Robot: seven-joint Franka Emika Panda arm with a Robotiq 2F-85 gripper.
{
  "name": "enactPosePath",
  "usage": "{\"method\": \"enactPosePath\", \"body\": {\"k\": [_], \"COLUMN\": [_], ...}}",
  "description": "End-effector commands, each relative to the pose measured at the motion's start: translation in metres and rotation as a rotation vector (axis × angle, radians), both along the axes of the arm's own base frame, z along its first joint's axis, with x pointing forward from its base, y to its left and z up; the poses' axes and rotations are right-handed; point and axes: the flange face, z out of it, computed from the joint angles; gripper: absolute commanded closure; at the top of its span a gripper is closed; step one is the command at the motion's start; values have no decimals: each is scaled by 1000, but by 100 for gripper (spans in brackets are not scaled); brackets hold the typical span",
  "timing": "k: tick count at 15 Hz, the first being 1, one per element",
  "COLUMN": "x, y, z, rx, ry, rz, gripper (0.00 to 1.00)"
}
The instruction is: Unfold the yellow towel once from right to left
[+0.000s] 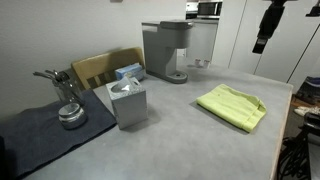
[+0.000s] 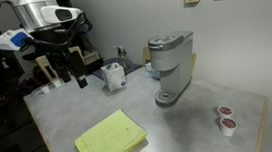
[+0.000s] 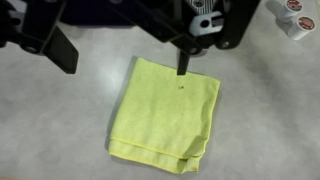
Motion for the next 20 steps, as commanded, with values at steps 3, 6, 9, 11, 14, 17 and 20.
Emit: {"method": "enactPosePath", "body": {"k": [3,6,9,11,14,17,20], "x": [8,11,15,17,24,32,37], "y": [-30,-42,-54,-62,-79,-96,-110], "z": [-31,-48,-67,-80,-95,-105,-114], "rx": [25,28,48,60,60,43,42], "ry": [49,74,106,131,164,176,180], "rz": [46,87,127,161,163,100,40], "gripper": [0,0,0,0,0,0,0]}}
